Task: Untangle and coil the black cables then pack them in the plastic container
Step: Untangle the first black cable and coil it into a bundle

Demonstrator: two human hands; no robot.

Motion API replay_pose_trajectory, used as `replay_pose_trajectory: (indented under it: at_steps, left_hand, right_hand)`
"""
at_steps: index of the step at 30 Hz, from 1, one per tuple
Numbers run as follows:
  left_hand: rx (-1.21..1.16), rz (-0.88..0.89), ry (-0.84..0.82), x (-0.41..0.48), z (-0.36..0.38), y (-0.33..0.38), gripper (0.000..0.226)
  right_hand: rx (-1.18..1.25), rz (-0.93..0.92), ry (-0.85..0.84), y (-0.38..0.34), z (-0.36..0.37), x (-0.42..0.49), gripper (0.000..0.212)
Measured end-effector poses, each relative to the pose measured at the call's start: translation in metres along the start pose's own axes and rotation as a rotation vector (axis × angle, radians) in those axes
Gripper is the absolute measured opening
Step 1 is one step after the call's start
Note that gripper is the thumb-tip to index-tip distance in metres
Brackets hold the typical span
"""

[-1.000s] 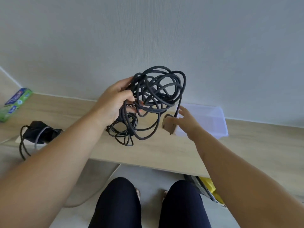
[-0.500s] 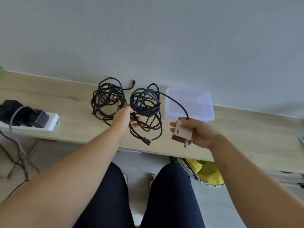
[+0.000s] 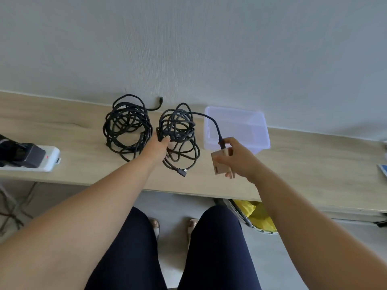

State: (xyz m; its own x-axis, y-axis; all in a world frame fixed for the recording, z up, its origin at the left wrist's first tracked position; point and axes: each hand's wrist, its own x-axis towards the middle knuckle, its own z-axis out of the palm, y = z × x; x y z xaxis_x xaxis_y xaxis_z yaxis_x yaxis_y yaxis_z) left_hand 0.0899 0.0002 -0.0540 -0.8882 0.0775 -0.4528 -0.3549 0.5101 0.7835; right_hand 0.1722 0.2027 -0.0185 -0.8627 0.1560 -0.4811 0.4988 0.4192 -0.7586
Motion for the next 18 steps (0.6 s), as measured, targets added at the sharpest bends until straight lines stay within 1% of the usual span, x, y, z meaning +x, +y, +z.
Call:
replay_pose_trajectory:
  at_steps: [1, 2, 3, 4, 5, 6, 7, 8, 9, 11, 15, 18]
  left_hand:
    - [0.117, 0.014, 0.063, -0.001, -0.003, 0.004, 0.045]
    - [0.261, 0.077, 0.164, -0.002, -0.006, 0.008, 0.052]
    - [0.407, 0.215, 0.273, -0.006, -0.007, 0.013, 0.056]
    - [0.522, 0.432, 0.345, -0.01, -0.006, 0.018, 0.057]
    - [0.609, 0.676, 0.344, -0.015, -0.002, 0.026, 0.055]
    - [0.695, 0.886, 0.267, -0.018, 0.003, 0.032, 0.051]
    - [0.782, 1.031, 0.153, -0.021, 0.01, 0.038, 0.049]
    - [0.869, 1.086, 0.045, -0.024, 0.018, 0.044, 0.046]
    - [0.943, 1.059, -0.042, -0.025, 0.024, 0.049, 0.043]
    - [1.038, 0.983, -0.108, -0.021, 0.028, 0.056, 0.038]
    - [1.027, 0.987, -0.176, -0.016, 0.027, 0.057, 0.038]
    - [1.062, 0.975, -0.233, -0.017, 0.028, 0.057, 0.044]
  right_hand:
    - [-0.03, -0.046, 0.031, -0.002, 0.0, 0.003, 0.043]
    - [-0.061, -0.085, 0.052, -0.005, -0.001, 0.005, 0.043]
    - [-0.105, -0.116, 0.054, -0.008, -0.002, 0.006, 0.044]
    - [-0.16, -0.146, 0.043, -0.011, -0.002, 0.007, 0.046]
    - [-0.21, -0.175, 0.031, -0.014, -0.001, 0.007, 0.048]
    - [-0.236, -0.196, 0.024, -0.016, 0.001, 0.008, 0.05]
    - [-0.25, -0.214, 0.032, -0.018, 0.002, 0.008, 0.049]
    - [-0.265, -0.228, 0.055, -0.019, 0.002, 0.009, 0.045]
    - [-0.279, -0.238, 0.084, -0.02, 0.001, 0.008, 0.04]
    - [-0.262, -0.242, 0.131, -0.02, -0.005, 0.007, 0.035]
    - [-0.188, -0.258, 0.138, -0.014, -0.015, 0.001, 0.031]
    - [-0.198, -0.272, 0.125, -0.01, -0.018, -0.001, 0.036]
